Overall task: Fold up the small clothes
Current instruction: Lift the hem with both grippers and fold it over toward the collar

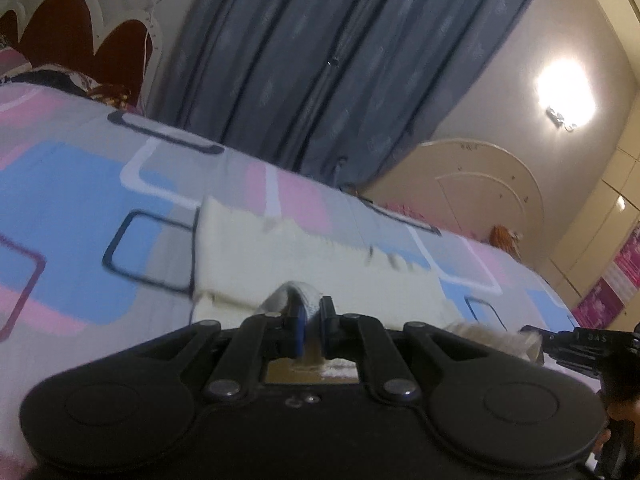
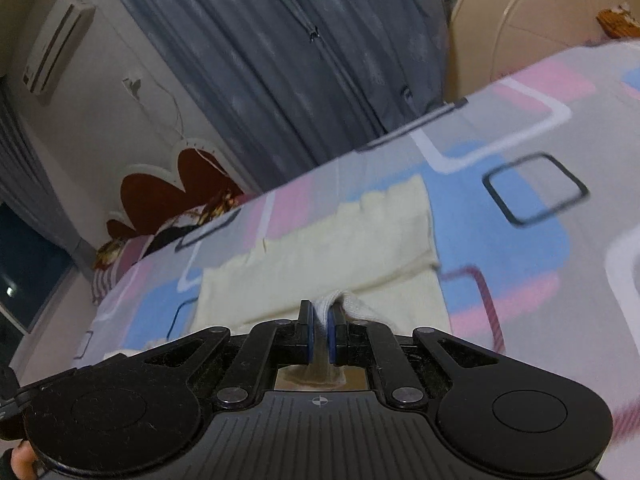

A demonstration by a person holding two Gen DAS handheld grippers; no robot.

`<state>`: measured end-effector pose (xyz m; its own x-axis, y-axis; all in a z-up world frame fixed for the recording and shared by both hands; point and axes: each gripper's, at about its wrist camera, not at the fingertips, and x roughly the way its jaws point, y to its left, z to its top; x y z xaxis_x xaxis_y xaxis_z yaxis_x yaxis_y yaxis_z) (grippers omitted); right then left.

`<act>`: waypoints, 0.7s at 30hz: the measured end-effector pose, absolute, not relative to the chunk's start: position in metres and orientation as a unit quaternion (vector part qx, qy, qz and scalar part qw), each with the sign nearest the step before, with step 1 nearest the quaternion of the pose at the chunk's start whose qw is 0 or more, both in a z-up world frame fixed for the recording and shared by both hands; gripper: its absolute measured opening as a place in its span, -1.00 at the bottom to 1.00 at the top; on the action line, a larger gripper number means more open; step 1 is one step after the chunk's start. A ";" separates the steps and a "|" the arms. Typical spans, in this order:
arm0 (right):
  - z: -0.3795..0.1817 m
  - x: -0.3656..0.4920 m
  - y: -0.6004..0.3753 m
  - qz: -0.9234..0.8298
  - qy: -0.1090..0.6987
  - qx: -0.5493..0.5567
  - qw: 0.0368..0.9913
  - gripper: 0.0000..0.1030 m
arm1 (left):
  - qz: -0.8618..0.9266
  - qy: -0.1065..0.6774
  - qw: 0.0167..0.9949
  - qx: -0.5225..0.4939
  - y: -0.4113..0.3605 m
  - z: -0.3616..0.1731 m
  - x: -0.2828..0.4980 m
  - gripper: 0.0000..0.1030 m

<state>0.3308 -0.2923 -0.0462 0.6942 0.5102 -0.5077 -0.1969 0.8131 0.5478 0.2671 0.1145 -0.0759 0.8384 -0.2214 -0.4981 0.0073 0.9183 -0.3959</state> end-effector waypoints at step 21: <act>-0.101 0.496 -0.294 0.152 0.377 0.281 0.869 -0.89 | -0.002 0.321 0.917 -0.237 0.143 -0.120 0.415 -0.88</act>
